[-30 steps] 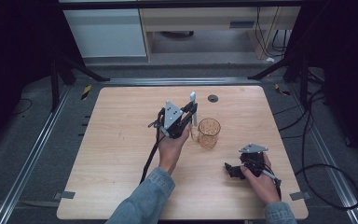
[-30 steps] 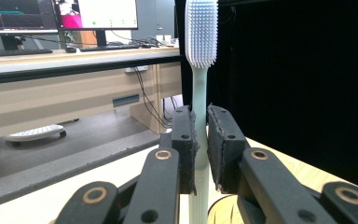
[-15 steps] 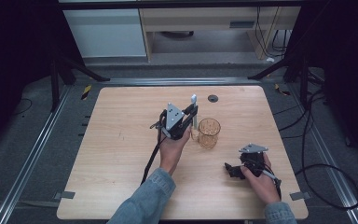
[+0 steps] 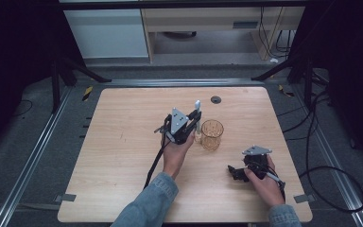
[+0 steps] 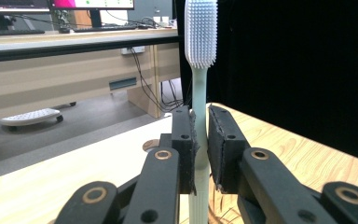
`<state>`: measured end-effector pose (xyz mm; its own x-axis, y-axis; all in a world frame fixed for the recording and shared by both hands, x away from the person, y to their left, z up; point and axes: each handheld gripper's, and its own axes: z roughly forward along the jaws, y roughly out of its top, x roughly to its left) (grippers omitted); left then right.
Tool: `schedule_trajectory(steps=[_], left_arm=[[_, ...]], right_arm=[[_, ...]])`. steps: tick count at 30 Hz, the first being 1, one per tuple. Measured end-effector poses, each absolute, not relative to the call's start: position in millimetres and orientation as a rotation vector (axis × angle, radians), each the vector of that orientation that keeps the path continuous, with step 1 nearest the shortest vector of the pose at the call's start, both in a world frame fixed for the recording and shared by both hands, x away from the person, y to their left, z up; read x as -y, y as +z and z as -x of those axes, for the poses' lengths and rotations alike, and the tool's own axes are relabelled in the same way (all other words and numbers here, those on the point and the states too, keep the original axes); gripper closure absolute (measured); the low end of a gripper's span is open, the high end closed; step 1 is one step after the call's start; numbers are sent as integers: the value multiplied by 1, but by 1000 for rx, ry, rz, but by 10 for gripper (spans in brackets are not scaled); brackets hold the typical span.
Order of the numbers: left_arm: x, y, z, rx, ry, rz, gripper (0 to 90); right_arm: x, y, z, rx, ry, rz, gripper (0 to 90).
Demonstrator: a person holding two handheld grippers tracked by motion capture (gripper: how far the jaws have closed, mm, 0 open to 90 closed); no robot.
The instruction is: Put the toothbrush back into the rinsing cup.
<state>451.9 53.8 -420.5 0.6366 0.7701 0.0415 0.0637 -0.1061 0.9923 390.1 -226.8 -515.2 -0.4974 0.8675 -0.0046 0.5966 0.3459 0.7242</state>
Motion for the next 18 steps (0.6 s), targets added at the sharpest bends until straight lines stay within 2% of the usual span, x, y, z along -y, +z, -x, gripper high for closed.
schedule_trajectory(steps=[18], left_arm=[[-51, -440, -453, -729, 666, -1604, 806]], right_arm=[[227, -515, -390, -2225, 951, -1288, 4]])
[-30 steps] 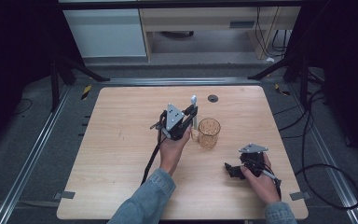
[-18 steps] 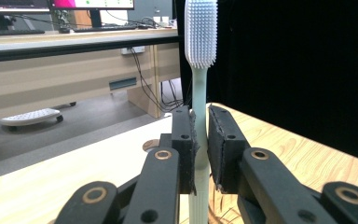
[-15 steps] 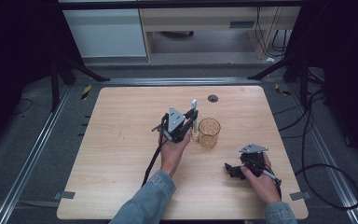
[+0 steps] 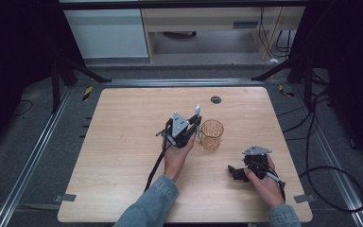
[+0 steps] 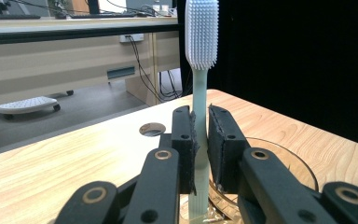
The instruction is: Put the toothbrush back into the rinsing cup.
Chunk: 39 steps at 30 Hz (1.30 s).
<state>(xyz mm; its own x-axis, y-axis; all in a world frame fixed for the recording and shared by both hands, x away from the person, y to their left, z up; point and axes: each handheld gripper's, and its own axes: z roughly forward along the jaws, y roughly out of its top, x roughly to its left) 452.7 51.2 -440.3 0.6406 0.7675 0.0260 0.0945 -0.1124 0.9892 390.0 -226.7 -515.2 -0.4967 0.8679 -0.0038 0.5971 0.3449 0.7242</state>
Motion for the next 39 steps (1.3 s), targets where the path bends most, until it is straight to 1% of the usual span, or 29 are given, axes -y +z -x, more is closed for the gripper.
schedule_trajectory(steps=[39], left_arm=[[-56, -458, -455, -766, 651, -1632, 804]], right_arm=[[227, -515, -390, -2225, 950, -1287, 4]])
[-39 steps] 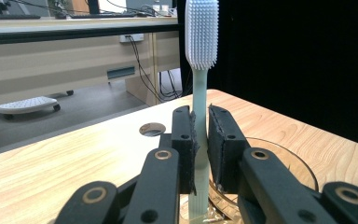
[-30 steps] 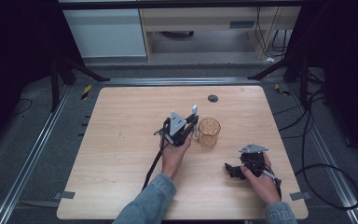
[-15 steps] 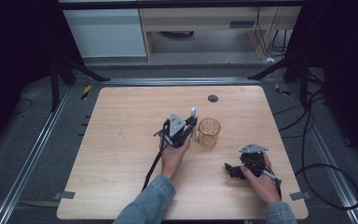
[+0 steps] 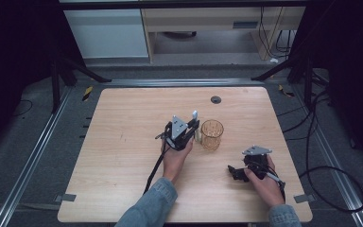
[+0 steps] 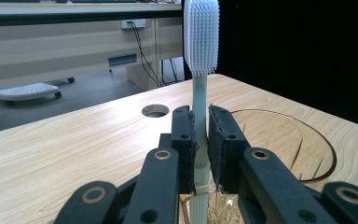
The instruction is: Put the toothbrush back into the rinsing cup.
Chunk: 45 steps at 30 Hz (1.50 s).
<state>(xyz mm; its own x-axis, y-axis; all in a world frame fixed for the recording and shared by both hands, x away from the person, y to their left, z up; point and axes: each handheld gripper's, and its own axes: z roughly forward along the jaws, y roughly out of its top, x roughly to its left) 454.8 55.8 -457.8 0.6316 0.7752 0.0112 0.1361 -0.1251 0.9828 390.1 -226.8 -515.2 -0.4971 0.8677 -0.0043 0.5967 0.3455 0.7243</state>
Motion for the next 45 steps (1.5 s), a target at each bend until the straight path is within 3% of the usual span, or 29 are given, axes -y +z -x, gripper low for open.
schedule_trajectory(steps=[18, 33, 45], left_arm=[[-55, -461, -454, -776, 657, -1633, 754], [-56, -456, -449, -757, 682, -1627, 598], [-55, -450, -443, -730, 691, -1664, 413]], right_arm=[[227, -515, -390, -2225, 951, -1287, 4], [227, -515, -390, -2225, 951, -1287, 4], [227, -515, -390, -2225, 951, -1287, 4]])
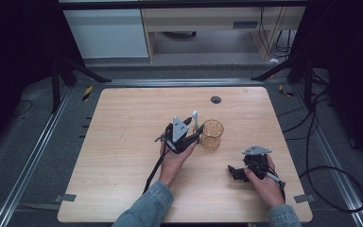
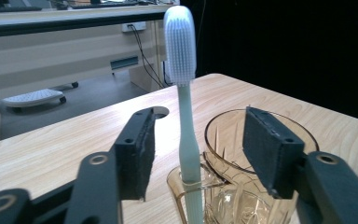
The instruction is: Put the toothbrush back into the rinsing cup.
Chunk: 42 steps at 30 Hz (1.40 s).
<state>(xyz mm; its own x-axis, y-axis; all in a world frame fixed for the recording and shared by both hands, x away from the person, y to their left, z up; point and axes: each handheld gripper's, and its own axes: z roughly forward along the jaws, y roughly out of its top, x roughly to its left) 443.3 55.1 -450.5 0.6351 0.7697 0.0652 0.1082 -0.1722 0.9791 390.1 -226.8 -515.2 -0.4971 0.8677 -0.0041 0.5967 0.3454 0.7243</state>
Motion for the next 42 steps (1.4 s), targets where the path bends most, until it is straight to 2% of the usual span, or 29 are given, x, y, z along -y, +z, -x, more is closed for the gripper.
schedule_trajectory(steps=[6, 12, 28, 42], left_arm=[[-60, -447, -442, -740, 675, -1702, 296], [-63, -444, -440, -740, 660, -1739, 231], [-63, -441, -434, -734, 660, -1887, 149], [-80, -443, -435, -856, 594, -1977, 76]], right_arm=[[227, -515, -390, -2224, 951, -1287, 4], [227, -515, -390, -2225, 951, -1286, 4], [227, -515, -390, -2225, 950, -1287, 4], [227, -515, -390, -2224, 950, -1287, 4]])
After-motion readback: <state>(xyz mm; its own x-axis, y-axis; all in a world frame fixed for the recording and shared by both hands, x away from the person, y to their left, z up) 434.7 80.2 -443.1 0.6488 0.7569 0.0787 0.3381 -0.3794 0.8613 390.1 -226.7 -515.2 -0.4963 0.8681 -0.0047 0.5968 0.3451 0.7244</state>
